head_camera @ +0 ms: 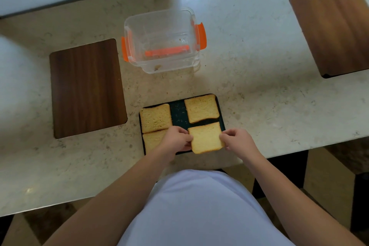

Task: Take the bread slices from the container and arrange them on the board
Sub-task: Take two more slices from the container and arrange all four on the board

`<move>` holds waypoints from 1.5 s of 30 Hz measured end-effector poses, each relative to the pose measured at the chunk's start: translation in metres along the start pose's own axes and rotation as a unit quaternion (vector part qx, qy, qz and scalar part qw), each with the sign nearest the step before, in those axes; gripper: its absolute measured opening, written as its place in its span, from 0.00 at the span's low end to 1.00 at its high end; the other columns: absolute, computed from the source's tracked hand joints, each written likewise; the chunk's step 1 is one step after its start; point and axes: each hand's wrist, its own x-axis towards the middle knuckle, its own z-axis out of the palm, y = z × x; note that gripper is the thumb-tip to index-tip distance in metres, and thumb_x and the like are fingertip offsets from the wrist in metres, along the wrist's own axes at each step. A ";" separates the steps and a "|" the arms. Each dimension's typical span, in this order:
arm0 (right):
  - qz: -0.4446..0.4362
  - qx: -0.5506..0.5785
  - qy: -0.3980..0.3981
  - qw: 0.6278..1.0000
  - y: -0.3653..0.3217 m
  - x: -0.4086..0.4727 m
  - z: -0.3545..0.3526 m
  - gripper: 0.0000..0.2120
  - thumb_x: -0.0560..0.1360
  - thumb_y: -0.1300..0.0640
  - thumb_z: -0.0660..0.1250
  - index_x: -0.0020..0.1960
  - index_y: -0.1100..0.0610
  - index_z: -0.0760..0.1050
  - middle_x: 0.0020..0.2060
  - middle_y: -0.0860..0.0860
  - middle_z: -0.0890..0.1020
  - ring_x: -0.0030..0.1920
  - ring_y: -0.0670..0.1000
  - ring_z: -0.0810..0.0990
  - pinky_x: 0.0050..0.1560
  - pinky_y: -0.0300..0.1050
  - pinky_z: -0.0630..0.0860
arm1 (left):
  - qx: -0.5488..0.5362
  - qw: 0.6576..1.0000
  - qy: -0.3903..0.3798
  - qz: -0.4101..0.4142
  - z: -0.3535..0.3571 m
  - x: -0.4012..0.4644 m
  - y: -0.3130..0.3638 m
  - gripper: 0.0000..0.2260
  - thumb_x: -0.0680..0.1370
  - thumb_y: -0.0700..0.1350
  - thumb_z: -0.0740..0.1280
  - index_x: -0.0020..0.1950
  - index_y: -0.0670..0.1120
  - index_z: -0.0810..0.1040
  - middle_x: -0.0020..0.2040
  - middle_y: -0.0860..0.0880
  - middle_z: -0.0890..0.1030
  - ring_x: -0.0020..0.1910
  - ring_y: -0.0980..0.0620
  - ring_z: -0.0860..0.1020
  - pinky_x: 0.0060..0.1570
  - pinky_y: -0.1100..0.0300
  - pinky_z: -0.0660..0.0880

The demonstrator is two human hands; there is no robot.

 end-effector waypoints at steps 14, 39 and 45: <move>-0.116 -0.177 0.075 0.974 -0.004 -0.004 0.010 0.13 0.79 0.56 0.65 0.62 0.55 0.79 0.53 0.51 0.81 0.50 0.51 0.81 0.50 0.47 0.78 | -0.009 0.999 0.046 -0.027 0.008 0.006 -0.003 0.11 0.80 0.40 0.63 0.62 0.41 0.76 0.53 0.43 0.79 0.52 0.47 0.81 0.54 0.50 0.82; -0.157 -0.262 0.085 0.948 0.001 -0.012 0.009 0.21 0.78 0.55 0.65 0.70 0.57 0.71 0.60 0.54 0.74 0.54 0.52 0.75 0.47 0.46 0.74 | 0.088 0.996 -0.015 0.009 0.019 -0.010 -0.006 0.30 0.78 0.46 0.65 0.78 0.44 0.61 0.66 0.45 0.75 0.60 0.46 0.78 0.57 0.51 0.79; -0.122 -0.209 0.057 0.969 -0.020 0.003 0.014 0.30 0.77 0.56 0.65 0.78 0.58 0.61 0.70 0.57 0.71 0.67 0.56 0.72 0.61 0.52 0.73 | 0.120 0.992 -0.002 0.026 0.026 -0.011 0.009 0.35 0.75 0.49 0.65 0.81 0.52 0.54 0.74 0.44 0.64 0.64 0.44 0.73 0.63 0.44 0.75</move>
